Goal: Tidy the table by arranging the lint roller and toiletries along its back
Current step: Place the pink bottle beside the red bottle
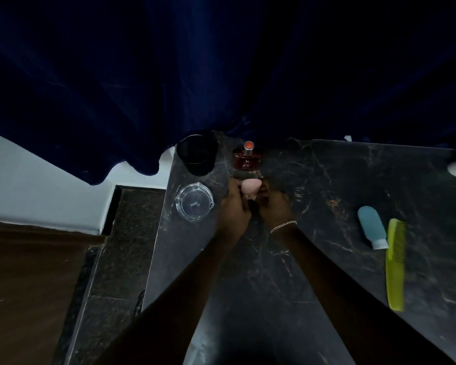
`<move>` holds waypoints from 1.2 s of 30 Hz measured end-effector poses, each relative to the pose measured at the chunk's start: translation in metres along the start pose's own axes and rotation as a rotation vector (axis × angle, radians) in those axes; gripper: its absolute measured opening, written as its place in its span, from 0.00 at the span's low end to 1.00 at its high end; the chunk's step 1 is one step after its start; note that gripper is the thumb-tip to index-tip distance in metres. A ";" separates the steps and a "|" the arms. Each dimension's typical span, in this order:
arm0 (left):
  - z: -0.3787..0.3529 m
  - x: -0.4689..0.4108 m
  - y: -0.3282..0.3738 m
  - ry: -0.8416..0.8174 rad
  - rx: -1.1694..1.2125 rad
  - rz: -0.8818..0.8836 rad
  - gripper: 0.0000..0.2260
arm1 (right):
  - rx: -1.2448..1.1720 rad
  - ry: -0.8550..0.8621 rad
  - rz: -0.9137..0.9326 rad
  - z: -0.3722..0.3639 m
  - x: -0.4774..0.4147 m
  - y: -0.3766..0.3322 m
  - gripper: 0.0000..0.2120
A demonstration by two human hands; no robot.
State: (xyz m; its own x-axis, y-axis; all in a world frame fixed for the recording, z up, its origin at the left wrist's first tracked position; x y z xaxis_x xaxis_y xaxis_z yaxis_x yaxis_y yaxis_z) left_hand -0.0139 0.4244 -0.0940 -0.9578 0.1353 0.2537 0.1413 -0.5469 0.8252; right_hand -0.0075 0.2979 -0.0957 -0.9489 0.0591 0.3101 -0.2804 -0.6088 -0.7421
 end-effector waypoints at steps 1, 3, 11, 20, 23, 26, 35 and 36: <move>0.000 -0.001 -0.003 -0.002 0.004 -0.010 0.14 | 0.010 -0.002 0.003 -0.001 -0.001 0.001 0.20; 0.000 -0.003 -0.007 -0.005 0.019 -0.019 0.14 | 0.022 -0.011 -0.002 -0.004 -0.003 0.003 0.20; 0.001 -0.005 -0.016 0.005 0.052 -0.049 0.12 | 0.019 0.035 0.020 -0.010 -0.004 0.007 0.19; 0.006 0.001 -0.016 0.003 0.070 -0.069 0.16 | -0.046 -0.029 0.016 -0.010 -0.003 0.013 0.25; 0.014 0.012 -0.008 0.003 0.065 -0.087 0.19 | -0.027 -0.065 0.043 -0.001 0.002 0.013 0.29; 0.022 0.031 0.000 0.035 -0.046 -0.129 0.20 | 0.097 -0.012 0.164 0.012 0.014 0.008 0.29; 0.027 0.075 0.020 0.066 -0.748 -0.357 0.30 | 0.543 0.101 0.268 0.059 0.081 0.013 0.40; 0.024 0.078 0.024 0.070 -0.777 -0.360 0.32 | 0.565 0.104 0.271 0.065 0.087 0.016 0.41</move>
State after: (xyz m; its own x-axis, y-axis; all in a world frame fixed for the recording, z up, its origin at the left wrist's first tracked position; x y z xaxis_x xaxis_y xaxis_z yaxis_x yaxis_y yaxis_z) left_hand -0.0794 0.4418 -0.0426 -0.9281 0.3721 -0.0103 -0.3616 -0.8945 0.2629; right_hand -0.0853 0.2418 -0.0424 -0.9925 -0.0966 0.0743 0.0648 -0.9346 -0.3497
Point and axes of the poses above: each hand's wrist, its own x-axis away from the middle knuckle, its own z-axis out of the back of the hand, y = z × x, the point moved 1 cm from there along -x, towards the middle knuckle, and after that the axes turned 8 degrees about -y, right-handed, at the moved point
